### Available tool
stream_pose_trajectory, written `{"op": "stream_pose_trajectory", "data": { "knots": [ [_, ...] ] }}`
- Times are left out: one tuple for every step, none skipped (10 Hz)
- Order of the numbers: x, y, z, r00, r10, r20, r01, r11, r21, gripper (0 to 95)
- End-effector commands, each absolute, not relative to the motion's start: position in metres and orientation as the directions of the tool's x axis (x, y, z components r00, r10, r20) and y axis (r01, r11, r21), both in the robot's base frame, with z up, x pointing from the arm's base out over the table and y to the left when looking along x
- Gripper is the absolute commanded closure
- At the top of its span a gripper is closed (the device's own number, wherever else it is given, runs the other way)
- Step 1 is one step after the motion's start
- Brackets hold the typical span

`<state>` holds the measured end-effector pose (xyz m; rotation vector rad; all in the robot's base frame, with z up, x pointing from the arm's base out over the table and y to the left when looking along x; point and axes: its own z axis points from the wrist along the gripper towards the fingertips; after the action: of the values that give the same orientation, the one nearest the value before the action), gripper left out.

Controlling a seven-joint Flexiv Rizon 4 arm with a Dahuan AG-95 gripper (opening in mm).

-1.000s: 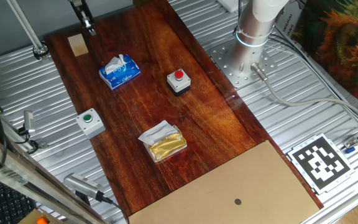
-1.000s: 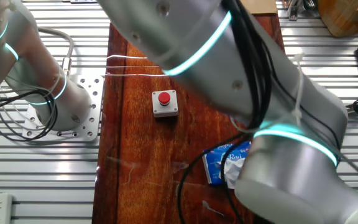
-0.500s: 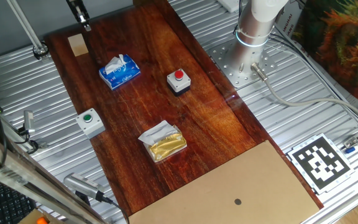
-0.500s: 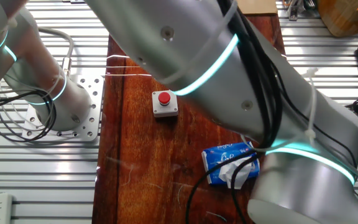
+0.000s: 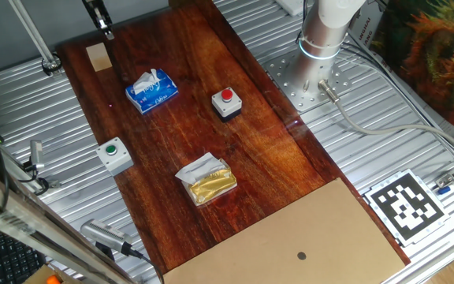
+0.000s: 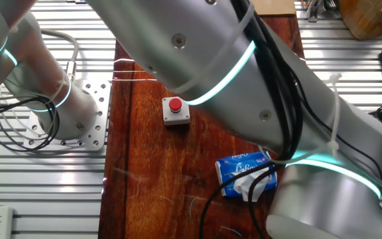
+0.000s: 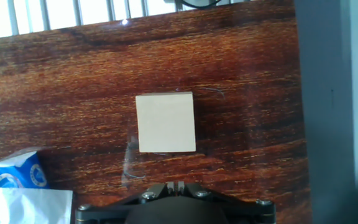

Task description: Grab the block and place it at the designated location

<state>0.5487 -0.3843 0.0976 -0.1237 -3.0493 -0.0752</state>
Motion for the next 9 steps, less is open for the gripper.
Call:
{"op": "stream_pose_trajectory", "data": {
  "knots": [
    [0.549, -0.384, 0.097, -0.993, 0.073, 0.087, 0.078, 0.996, 0.053, 0.0],
    [0.549, -0.384, 0.096, -0.994, 0.073, 0.086, 0.078, 0.995, 0.054, 0.0],
    [0.549, -0.385, 0.095, -0.994, 0.072, 0.086, 0.077, 0.995, 0.055, 0.0],
    [0.55, -0.385, 0.094, -0.994, 0.071, 0.085, 0.076, 0.996, 0.055, 0.0],
    [0.553, -0.387, 0.091, -0.994, 0.069, 0.082, 0.074, 0.996, 0.055, 0.0],
    [0.558, -0.388, 0.09, -0.994, 0.069, 0.08, 0.073, 0.996, 0.056, 0.0],
    [0.563, -0.389, 0.09, -0.994, 0.068, 0.08, 0.073, 0.996, 0.056, 0.0],
    [0.569, -0.391, 0.091, -0.995, 0.066, 0.079, 0.071, 0.996, 0.057, 0.0],
    [0.572, -0.391, 0.09, -0.995, 0.066, 0.078, 0.071, 0.996, 0.057, 0.0]
  ]
}}
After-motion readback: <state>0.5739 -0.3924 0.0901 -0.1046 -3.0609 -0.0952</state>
